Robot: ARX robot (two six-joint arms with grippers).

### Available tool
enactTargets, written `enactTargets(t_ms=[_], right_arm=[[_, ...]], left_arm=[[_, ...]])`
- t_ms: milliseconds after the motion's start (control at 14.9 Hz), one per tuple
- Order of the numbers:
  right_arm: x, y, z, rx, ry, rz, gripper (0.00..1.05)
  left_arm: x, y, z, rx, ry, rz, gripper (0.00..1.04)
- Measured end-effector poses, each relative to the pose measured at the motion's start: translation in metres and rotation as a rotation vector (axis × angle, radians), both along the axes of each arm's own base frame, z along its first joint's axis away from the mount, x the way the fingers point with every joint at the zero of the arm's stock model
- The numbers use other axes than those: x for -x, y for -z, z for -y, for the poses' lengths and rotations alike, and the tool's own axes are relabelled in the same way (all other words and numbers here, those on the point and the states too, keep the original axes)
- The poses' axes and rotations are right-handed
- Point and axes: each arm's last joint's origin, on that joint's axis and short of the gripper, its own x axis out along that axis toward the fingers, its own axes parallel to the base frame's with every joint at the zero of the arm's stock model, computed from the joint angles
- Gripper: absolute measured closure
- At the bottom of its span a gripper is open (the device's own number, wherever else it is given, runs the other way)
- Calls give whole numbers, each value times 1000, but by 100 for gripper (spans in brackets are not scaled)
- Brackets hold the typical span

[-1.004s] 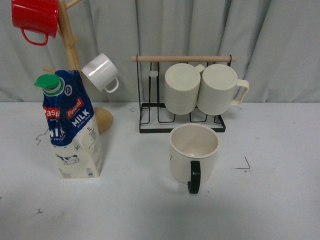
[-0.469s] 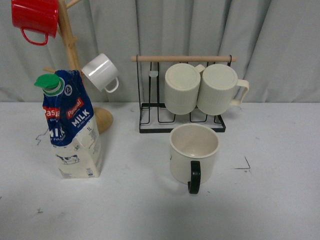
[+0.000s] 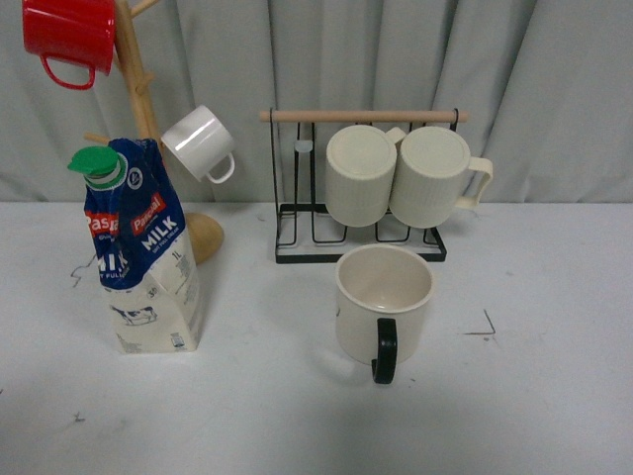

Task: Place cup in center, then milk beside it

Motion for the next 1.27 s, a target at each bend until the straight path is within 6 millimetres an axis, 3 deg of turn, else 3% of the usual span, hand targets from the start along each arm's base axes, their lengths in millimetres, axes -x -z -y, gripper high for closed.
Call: enactTargets(t_ms=[201,268,335,535,803,937,1071,1272], right_arm=[[0,0,0,1,0,0,69],[0,0,0,1,0,0,56],[0,0,0,1,-2,1,44],[0,0,0,1,-1,0,7],[0,0,0,1,-1,0,6],[0,0,0,1,-1,0,6],[0,0,0,1,-1,0,6],[0,0,0,1,-1,0,6]], left_arm=[[0,1,0,2,-3,-19,7],[0,-2,0,53,-66,-321,7],[-7,-15,1,120,-103,-533,7],[-46,-69,12,173,-60,-404,7],[-152,-89,47,134,24,-393,7],[-199,-88,67,92,35,-418,7],[-225,-72,76,57,25,-470,7],[-236,-56,78,39,-2,-499,7]])
